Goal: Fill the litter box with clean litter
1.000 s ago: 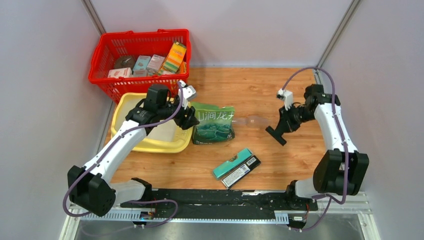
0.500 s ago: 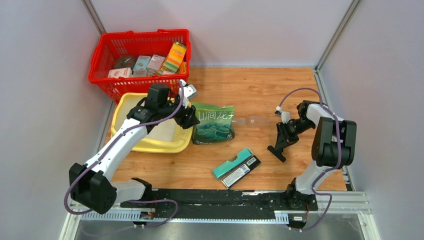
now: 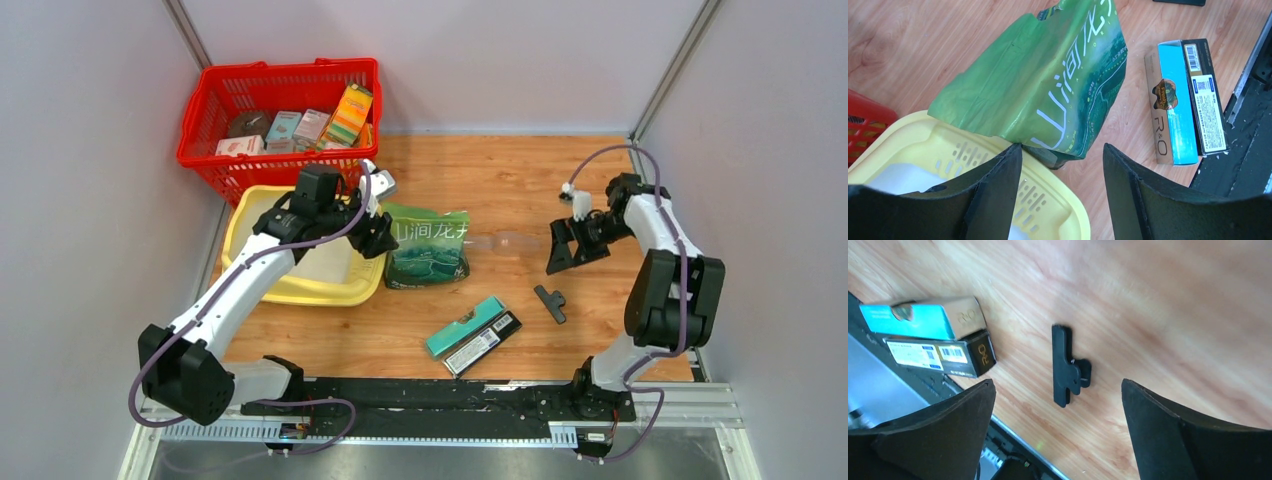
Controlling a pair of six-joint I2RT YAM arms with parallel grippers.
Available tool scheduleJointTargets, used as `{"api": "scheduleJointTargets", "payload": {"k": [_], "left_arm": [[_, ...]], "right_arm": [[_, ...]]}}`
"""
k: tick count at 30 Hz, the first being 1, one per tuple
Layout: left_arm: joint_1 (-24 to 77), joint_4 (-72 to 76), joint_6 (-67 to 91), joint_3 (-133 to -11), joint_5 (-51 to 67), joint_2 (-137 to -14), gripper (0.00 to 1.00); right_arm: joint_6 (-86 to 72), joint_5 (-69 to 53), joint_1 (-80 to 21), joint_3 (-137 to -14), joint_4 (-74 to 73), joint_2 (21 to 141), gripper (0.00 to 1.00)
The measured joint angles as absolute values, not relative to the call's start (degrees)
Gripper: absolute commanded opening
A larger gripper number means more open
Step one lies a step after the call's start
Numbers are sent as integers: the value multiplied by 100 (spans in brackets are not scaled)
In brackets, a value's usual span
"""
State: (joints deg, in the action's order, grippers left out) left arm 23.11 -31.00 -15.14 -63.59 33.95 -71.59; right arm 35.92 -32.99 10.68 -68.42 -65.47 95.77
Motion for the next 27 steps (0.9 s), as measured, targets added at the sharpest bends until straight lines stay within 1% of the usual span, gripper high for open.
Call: {"api": "scheduleJointTargets", "payload": {"k": [4, 7, 9, 12, 14, 18, 22, 25, 26, 27], "left_arm": [[2316, -3247, -1693, -6447, 3385, -7161, 69], [2316, -3356, -1857, -6545, 3354, -7168, 70], [2316, -3452, -1994, -6619, 3336, -7168, 70], [2316, -3588, -2176, -6713, 3297, -7168, 70], [2316, -3664, -2274, -6764, 3269, -7168, 70], [2316, -3815, -2416, -6845, 3192, -7148, 70], [2316, -3922, -2462, -6871, 3100, -7035, 71], [2316, -3968, -2462, -6877, 3070, -6890, 71], [2316, -3988, -2462, -6882, 3061, -6849, 71], [2316, -4012, -2462, -6893, 3050, -6810, 71]], "right_arm": [[3743, -3516, 969, -7338, -6289, 8986, 100], [4552, -3409, 523, -7546, -6049, 8691, 99], [5199, -3306, 132, -7618, -5929, 8722, 98], [6018, -3166, -329, -7830, -5874, 9190, 96], [6429, -3030, -552, -8184, -5892, 9817, 96], [6845, -2792, -838, -8952, -5843, 10960, 93], [7126, -2510, -1052, -9209, -5765, 11585, 90], [7310, -2329, -1212, -9177, -5815, 11738, 82], [7354, -2287, -1249, -9146, -5815, 11756, 74], [7376, -2255, -1291, -9096, -5804, 11756, 70]]}}
